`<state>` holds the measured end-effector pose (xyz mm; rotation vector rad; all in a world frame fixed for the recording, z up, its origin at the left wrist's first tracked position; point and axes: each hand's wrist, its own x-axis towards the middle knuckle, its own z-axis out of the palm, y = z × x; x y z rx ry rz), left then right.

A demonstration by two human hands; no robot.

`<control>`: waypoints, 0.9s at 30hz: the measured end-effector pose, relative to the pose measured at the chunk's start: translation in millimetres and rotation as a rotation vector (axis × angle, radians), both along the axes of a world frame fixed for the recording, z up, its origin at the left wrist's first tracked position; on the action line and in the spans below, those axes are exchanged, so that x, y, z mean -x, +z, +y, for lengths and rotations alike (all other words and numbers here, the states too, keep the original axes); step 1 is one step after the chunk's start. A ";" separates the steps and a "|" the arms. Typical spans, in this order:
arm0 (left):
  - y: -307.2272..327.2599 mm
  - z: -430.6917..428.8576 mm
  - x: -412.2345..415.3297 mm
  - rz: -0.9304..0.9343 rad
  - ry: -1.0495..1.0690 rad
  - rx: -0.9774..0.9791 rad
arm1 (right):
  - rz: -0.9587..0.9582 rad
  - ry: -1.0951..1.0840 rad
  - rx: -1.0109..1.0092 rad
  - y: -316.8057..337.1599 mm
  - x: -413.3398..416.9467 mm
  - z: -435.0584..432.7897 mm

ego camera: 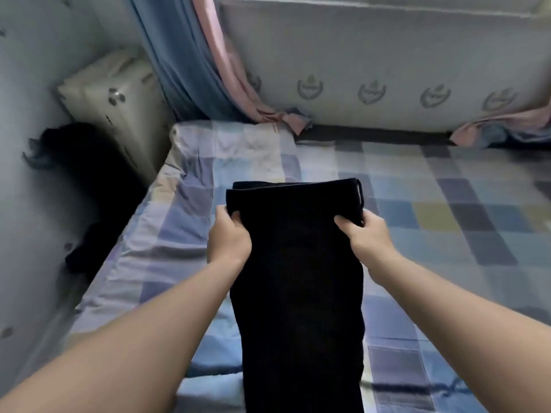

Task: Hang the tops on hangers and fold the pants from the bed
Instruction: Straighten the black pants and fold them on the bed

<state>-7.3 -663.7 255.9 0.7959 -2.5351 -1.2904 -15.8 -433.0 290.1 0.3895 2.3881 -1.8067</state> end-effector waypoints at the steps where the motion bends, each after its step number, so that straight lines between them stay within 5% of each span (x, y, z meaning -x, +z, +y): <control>1: -28.0 -6.2 19.3 -0.023 -0.004 0.001 | -0.017 -0.006 -0.011 -27.9 19.1 -5.8; 8: -168.6 -35.1 110.0 -0.156 0.003 -0.078 | -0.102 -0.068 -0.165 -164.8 130.3 -35.9; 13: -232.7 -24.5 70.6 -0.353 -0.209 -0.008 | -0.282 0.071 -0.237 -233.9 95.4 -38.9; 21: -238.1 3.0 -35.2 -0.525 -0.512 0.164 | -0.361 0.391 -0.483 -249.7 -3.4 -17.3; 27: -220.1 32.6 -128.6 -0.594 -0.562 0.111 | -0.418 0.521 -0.714 -225.7 -74.4 2.4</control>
